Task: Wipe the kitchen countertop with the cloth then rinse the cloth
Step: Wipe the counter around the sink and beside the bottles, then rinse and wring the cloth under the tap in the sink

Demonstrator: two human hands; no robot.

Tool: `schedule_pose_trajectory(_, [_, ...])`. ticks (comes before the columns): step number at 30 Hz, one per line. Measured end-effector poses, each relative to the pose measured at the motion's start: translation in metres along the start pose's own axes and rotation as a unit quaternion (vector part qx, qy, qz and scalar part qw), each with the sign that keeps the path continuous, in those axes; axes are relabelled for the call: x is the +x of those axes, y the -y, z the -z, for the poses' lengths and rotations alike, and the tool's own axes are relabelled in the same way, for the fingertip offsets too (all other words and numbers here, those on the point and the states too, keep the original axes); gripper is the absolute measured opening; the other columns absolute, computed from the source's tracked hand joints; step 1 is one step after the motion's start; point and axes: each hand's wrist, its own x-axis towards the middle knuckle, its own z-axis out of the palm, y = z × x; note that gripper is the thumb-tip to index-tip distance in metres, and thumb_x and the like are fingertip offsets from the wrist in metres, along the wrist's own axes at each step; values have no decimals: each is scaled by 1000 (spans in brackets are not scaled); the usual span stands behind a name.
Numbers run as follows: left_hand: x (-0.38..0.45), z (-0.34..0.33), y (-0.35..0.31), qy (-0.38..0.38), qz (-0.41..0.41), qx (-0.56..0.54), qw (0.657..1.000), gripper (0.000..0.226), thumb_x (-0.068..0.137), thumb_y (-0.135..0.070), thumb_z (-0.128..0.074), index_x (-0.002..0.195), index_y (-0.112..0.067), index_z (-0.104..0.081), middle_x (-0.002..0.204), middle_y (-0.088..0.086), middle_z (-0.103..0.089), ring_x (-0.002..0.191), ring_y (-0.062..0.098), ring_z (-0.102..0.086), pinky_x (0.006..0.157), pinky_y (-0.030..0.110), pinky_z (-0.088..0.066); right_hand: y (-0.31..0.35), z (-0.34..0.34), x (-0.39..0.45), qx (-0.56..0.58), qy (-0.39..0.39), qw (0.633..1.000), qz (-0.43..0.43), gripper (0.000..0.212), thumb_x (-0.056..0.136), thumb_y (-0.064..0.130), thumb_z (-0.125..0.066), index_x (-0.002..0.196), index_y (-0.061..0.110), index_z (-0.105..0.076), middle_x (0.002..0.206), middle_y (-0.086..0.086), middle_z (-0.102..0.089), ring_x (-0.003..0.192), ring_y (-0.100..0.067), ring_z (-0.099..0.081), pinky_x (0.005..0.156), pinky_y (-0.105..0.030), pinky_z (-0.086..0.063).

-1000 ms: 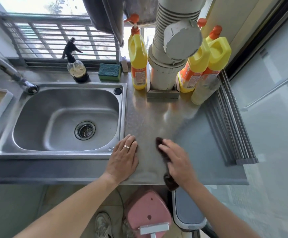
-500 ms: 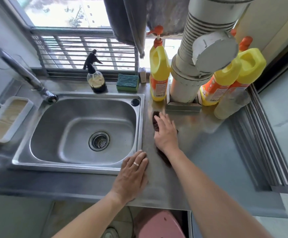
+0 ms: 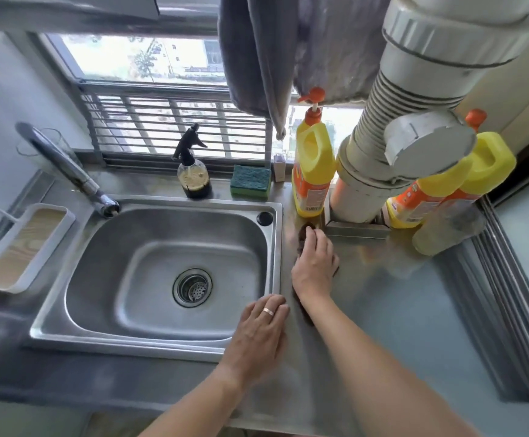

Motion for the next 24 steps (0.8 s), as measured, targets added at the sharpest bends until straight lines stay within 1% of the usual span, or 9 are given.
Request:
schedule_pose_trajectory(3, [-2, 3, 7, -4, -7, -14, 1000, 34, 84, -17, -62, 117, -20, -58, 129, -5, -53, 127, 18, -50, 106, 31, -37, 17, -8, 20, 27, 61, 997, 36, 55, 95, 14, -51, 150, 17, -47, 158, -6, -43, 147, -30, -36, 117, -51, -27])
schedule_pose_trajectory(5, [-9, 9, 14, -15, -6, -23, 1000, 29, 86, -19, -60, 116, -21, -59, 128, -5, -54, 126, 16, -50, 106, 29, -37, 19, -6, 22, 58, 75, 994, 57, 58, 89, 16, -42, 146, 20, -53, 156, 0, -46, 148, -23, -37, 121, -48, -23])
schedule_pose_trajectory(7, [-17, 22, 29, -23, -3, -19, 1000, 25, 88, -22, -57, 113, -21, -59, 125, -6, -55, 123, 16, -51, 104, 28, -37, 17, 2, 12, 85, 59, 992, 66, 58, 80, 16, -45, 135, 22, -62, 145, 3, -58, 138, -21, -49, 112, -45, -34])
schedule_pose_trajectory(9, [-25, 34, 52, -23, 13, 1, 1000, 23, 90, -24, -52, 112, -22, -59, 122, -5, -56, 120, 16, -53, 101, 29, -37, 15, 7, -9, 84, 24, 994, 71, 47, 76, 19, -49, 119, 22, -68, 124, 3, -69, 118, -24, -61, 93, -42, -47])
schedule_pose_trajectory(12, [-35, 57, 90, -18, 68, 38, 997, 25, 85, -19, -51, 108, -23, -59, 117, -5, -58, 114, 16, -56, 98, 29, -37, 27, 13, -38, 88, -38, 993, 65, 32, 75, 23, -49, 97, 15, -70, 95, -4, -69, 88, -30, -61, 78, -40, -49])
schedule_pose_trajectory(14, [-38, 74, 113, -8, 106, 53, 993, 26, 80, -18, -50, 104, -22, -60, 113, -5, -59, 109, 17, -57, 94, 29, -42, 44, 16, -49, 107, -48, 991, 64, 24, 75, 20, -51, 91, 15, -69, 86, -1, -63, 80, -26, -56, 73, -34, -45])
schedule_pose_trajectory(18, [-47, 98, 170, 36, 203, 49, 977, 20, 81, -21, -44, 94, -22, -58, 101, -4, -58, 91, 21, -58, 76, 35, -53, 111, 0, -57, 137, 73, 977, 145, 17, 85, 30, -48, 87, 24, -64, 83, 8, -58, 76, -12, -53, 68, -27, -45])
schedule_pose_trajectory(21, [-50, 113, 213, 39, 244, 52, 967, 10, 84, -22, -51, 91, -22, -59, 96, -3, -58, 87, 21, -59, 74, 35, -52, 184, -33, -47, 174, 206, 955, 127, 27, 96, 40, -52, 74, 26, -59, 73, 10, -61, 70, -9, -55, 67, -30, -42])
schedule_pose_trajectory(24, [-50, 128, 249, 58, 269, 45, 960, 5, 82, -18, -61, 87, -20, -62, 91, -1, -61, 85, 23, -61, 72, 36, -50, 257, -68, -30, 171, 307, 930, 111, 25, 97, 40, -59, 84, 23, -71, 82, 8, -72, 81, -10, -62, 73, -25, -44])
